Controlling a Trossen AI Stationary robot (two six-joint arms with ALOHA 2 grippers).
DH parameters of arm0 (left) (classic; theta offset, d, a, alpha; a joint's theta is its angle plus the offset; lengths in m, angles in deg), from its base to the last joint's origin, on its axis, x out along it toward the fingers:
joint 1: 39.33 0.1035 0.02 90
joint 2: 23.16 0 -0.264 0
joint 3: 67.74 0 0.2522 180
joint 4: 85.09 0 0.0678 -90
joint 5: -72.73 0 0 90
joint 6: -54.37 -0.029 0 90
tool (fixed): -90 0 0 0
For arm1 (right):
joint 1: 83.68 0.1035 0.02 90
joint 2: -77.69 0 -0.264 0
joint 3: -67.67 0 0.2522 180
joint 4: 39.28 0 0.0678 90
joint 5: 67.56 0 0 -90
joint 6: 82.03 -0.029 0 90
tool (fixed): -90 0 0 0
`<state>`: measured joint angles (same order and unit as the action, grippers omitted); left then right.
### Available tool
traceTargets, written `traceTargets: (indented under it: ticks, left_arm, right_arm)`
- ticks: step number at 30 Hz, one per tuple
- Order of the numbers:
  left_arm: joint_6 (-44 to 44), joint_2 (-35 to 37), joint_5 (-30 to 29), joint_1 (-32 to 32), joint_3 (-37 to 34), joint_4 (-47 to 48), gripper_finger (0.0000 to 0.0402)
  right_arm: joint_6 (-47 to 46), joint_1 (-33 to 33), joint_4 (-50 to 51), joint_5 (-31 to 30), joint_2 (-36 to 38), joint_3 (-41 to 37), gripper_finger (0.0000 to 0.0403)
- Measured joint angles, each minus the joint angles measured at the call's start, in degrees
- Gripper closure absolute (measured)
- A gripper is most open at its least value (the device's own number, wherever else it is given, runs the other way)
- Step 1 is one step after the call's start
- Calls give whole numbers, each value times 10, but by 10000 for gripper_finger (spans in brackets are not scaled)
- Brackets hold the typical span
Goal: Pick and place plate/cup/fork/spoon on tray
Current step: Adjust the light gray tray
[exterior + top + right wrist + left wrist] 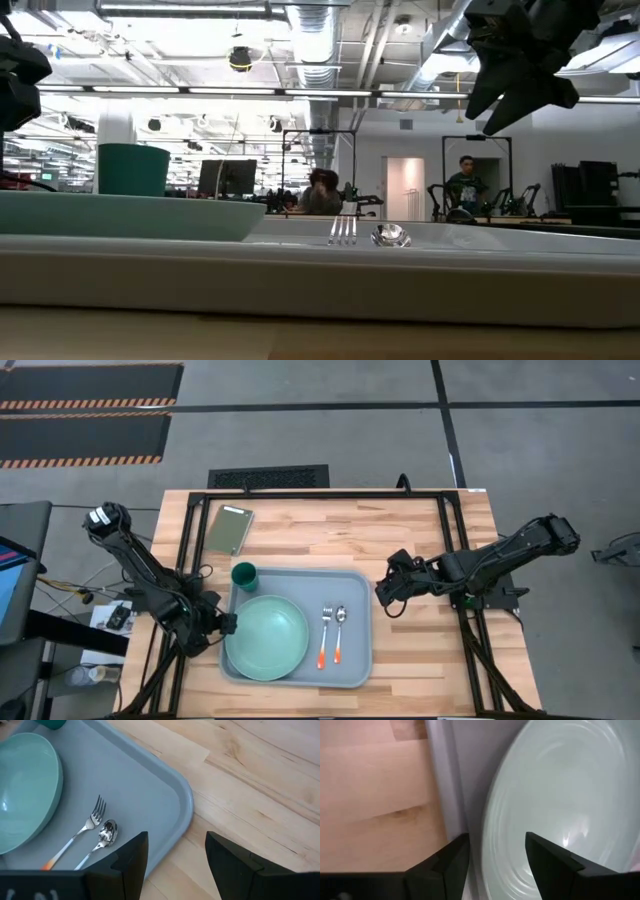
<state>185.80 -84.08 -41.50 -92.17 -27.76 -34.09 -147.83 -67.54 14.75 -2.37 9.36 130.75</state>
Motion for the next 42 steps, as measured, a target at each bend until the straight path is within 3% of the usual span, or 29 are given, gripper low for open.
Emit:
traceTargets:
  ticks: [7, 14, 17, 26, 42]
  left_arm:
    - [-14, 35, 9, 0, 10, 23, 216]
    - [-43, 68, 55, 0, 41, 137, 218]
    - [-46, 65, 75, -1, 40, 178, 239]
    - [-65, 33, 41, -4, 12, 172, 391]
    - [-55, -32, 58, -4, -9, 73, 401]
  right_arm:
    - [3, 0, 0, 1, 0, 0, 182]
    - [4, 0, 0, 0, 0, 0, 182]
    - [4, 0, 0, -1, 0, 0, 182]
    - [3, 0, 0, 2, 0, 0, 182]
    - [3, 0, 0, 7, 0, 0, 182]
